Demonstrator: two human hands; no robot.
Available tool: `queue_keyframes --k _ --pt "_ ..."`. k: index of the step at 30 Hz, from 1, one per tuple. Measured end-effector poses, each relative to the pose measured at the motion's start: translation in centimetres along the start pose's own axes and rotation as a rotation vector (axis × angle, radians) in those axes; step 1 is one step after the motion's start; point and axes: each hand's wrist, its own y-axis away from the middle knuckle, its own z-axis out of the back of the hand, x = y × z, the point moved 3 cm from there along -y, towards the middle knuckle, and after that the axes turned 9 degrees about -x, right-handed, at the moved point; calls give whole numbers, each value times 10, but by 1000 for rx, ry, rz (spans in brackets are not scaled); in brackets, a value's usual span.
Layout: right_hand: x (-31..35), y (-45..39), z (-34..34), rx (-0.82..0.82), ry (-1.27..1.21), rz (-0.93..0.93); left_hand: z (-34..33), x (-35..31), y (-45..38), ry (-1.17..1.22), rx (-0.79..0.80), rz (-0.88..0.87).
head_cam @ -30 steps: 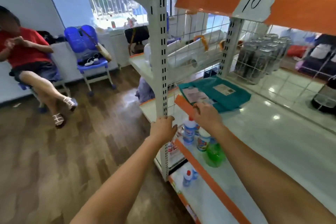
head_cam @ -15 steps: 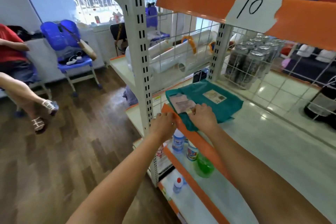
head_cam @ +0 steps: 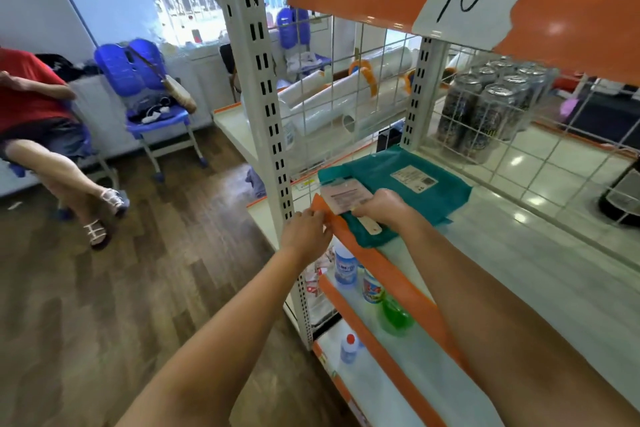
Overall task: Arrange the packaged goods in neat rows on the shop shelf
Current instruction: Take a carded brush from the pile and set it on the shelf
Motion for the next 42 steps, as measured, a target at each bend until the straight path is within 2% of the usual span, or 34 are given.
queue_keyframes --k 2,4,8,15,21,28,36,42 --pt "-3 -3 -2 46 -232 -101 4 3 -2 -29 3 0" --pt "-8 -5 -6 111 -355 -168 9 6 -7 -44 -10 3" --pt "-8 -3 -10 195 -614 -213 15 9 -14 -34 -23 4" --pt "-11 12 3 254 -816 -222 22 0 -23 1 -47 -62" --pt "-23 23 14 176 -979 -221 27 -9 -37 27 -48 -170" --pt "-37 49 8 -46 -1045 -301 33 -27 -37 71 -66 -384" --pt "-71 105 -7 -295 -1099 -408 22 -59 -5 238 -10 -600" --pt "-91 157 -11 -432 -1141 -454 22 -80 39 237 -12 -679"
